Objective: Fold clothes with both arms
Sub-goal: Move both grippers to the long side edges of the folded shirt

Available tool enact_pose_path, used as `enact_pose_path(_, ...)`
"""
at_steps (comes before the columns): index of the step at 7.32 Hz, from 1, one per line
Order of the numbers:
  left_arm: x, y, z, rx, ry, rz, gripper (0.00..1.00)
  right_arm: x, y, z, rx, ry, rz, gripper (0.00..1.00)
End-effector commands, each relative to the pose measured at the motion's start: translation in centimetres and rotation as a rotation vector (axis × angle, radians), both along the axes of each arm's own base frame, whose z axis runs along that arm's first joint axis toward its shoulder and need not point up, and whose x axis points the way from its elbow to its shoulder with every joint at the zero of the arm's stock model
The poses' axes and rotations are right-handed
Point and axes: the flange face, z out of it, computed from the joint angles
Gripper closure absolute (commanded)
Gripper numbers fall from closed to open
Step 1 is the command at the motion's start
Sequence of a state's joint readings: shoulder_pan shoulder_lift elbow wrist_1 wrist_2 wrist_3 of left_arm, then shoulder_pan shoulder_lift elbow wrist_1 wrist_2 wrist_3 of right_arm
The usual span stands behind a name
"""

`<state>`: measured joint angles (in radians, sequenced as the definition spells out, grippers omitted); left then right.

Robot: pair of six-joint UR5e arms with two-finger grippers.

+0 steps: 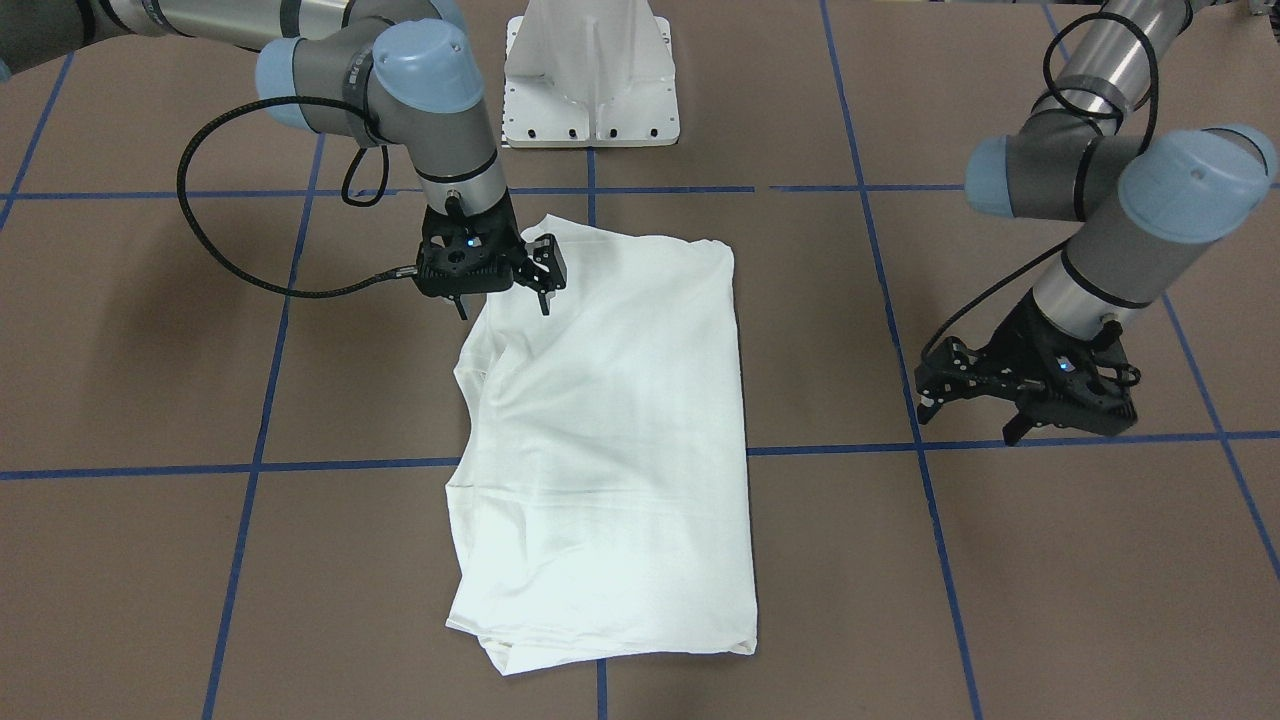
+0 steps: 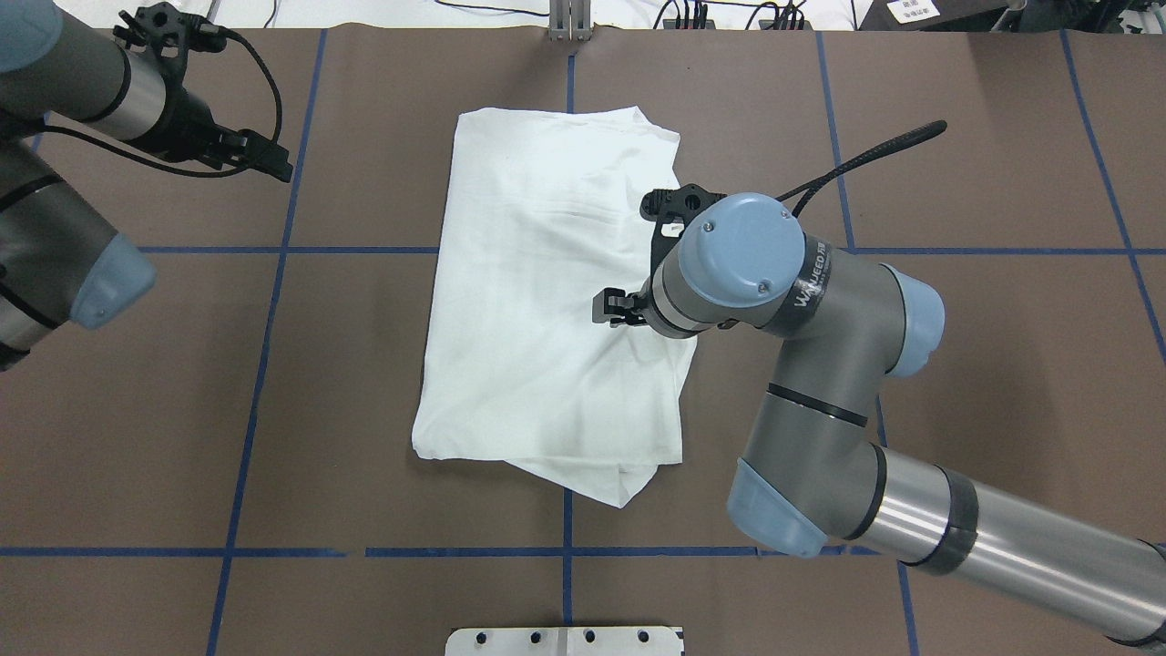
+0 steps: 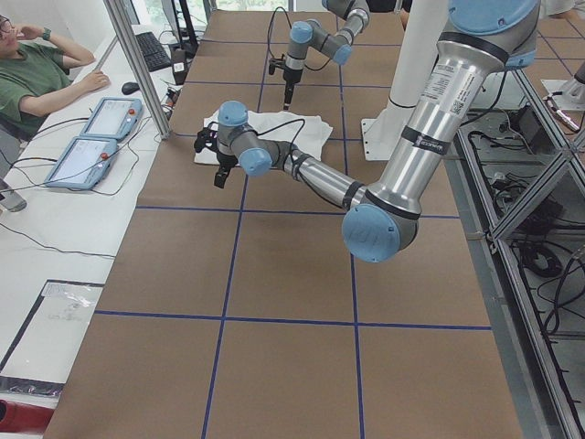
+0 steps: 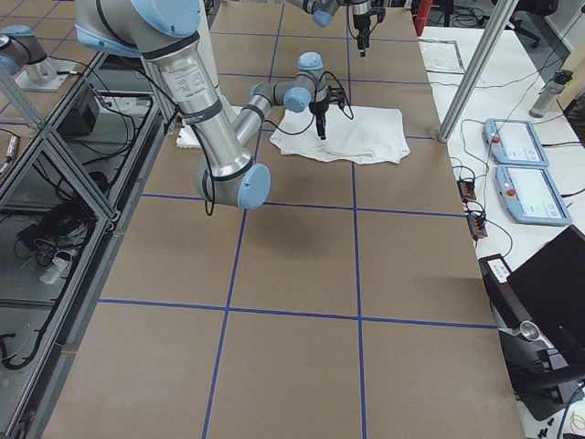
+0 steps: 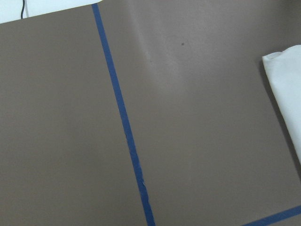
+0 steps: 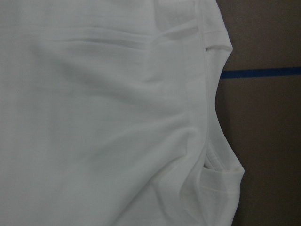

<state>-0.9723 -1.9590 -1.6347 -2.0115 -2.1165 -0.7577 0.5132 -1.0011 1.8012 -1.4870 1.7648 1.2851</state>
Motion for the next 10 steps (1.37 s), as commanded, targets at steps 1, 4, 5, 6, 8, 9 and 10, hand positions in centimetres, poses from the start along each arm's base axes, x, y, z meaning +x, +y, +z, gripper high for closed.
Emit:
enact_pose_path(1, 3.4, 6.0, -3.8, -0.100, 0.106, -0.007, 0.00, 2.0, 3.6, -0.1, -0.015, -0.046, -0.007, 0.00)
enact_pose_path(4, 4.4, 7.7, -5.4, -0.101, 0.134, 0.011, 0.00, 2.9, 5.1, -3.7, 0.033, -0.143, -0.028, 0.00)
enact_pose_path(5, 5.2, 8.3, -5.4, -0.105, 0.134, 0.027, 0.00, 3.0, 4.9, -3.7, 0.038, -0.160, -0.025, 0.00)
enact_pose_path(6, 6.4, 9.1, -5.5, -0.136, 0.141, 0.033, 0.00, 3.1, 5.1, -3.2, -0.008, -0.166, 0.016, 0.00)
enact_pose_path(8, 9.5, 12.7, -6.7, -0.233, 0.198, -0.053, 0.00, 2.6, 5.8, -3.0, -0.095, -0.185, 0.080, 0.00)
enact_pose_path(9, 10.8, 14.3, -6.2, -0.263, 0.209, -0.066, 0.00, 2.6, 5.8, -3.1, -0.127, -0.195, 0.103, 0.00)
enact_pose_path(10, 12.1, 16.5, -4.3, -0.277, 0.233, -0.058, 0.00, 2.7, 5.9, -3.0, -0.131, -0.196, 0.104, 0.00)
